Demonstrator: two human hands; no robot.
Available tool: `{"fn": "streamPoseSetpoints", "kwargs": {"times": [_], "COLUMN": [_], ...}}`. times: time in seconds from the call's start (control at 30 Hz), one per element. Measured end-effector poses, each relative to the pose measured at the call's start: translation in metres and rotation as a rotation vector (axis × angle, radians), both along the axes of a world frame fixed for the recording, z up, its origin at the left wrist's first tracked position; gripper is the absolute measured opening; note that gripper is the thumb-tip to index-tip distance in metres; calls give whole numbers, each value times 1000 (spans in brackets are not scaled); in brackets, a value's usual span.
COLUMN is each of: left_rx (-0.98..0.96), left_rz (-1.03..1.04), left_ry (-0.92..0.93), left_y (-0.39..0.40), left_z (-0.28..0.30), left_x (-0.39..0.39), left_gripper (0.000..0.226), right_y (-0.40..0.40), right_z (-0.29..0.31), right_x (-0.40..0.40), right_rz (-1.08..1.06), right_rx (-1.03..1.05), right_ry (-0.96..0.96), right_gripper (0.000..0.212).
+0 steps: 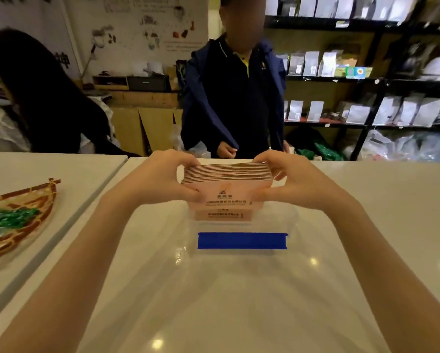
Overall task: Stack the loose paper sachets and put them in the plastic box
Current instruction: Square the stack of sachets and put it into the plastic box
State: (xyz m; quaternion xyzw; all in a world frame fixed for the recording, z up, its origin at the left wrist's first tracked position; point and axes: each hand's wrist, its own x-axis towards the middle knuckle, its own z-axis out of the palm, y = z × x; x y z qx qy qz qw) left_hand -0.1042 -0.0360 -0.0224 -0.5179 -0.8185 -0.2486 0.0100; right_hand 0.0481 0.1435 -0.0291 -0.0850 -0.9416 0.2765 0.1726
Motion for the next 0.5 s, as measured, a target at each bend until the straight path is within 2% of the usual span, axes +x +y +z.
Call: {"fn": "streamPoseSetpoints", "kwargs": {"times": [0.23,0.37,0.5], "left_rx": [-161,-272,-368], "left_rz": [-25,-8,0], "left_ry": [-31,11,66], "left_y": [19,26,33], "left_z": [-25,-34,-42], "left_x": [-20,-22,-19], "left_gripper": [48,57,58], "right_y": [13,15,15], "right_z": [-25,-35,-42], "right_x": [-18,-25,-30], "right_rz": [-43,-73,-120], "right_rx": [-58,-69,11], "right_ry": [-156,-298,-394], "right_gripper": [43,52,60]}}
